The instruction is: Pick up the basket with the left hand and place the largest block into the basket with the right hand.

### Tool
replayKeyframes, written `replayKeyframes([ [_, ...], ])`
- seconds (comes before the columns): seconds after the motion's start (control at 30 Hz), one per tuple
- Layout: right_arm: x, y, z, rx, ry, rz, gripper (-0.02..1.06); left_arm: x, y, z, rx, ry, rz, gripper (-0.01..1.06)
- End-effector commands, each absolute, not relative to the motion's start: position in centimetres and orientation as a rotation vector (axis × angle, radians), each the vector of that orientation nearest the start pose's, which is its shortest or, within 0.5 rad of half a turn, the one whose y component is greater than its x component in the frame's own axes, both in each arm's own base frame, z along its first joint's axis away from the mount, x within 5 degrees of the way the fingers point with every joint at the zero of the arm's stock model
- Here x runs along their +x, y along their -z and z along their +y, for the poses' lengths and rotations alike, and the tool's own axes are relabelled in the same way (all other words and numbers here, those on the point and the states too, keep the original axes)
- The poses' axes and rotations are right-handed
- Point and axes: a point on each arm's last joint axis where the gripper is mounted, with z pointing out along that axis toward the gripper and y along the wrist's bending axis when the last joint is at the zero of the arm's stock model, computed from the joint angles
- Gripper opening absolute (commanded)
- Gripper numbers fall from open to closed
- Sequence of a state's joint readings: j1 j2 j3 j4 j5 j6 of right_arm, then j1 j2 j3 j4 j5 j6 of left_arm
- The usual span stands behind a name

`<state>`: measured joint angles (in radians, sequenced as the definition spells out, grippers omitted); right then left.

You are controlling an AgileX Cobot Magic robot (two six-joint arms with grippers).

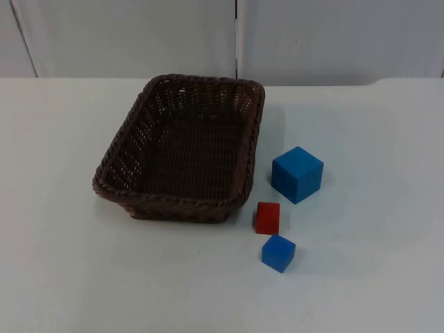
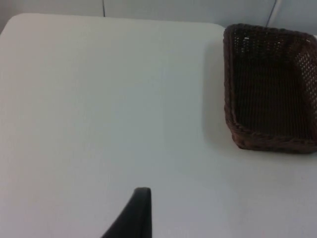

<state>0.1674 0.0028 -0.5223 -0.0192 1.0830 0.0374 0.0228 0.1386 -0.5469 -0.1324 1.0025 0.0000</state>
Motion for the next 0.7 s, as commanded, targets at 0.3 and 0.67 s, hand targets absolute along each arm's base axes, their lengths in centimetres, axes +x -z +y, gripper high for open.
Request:
replayKeyframes([
  [0.3,-0.7,-28.0,-0.3,-0.135,-0.099,2.044,1.05,2.7,-30.5,-1.9,-0.005,0.280,2.006,1.05],
  [0.67,-0.7,-28.0,-0.3,-0.135,-0.099,2.044,1.05,4.4,-31.0,-2.5,0.038,0.362,2.007,1.05],
])
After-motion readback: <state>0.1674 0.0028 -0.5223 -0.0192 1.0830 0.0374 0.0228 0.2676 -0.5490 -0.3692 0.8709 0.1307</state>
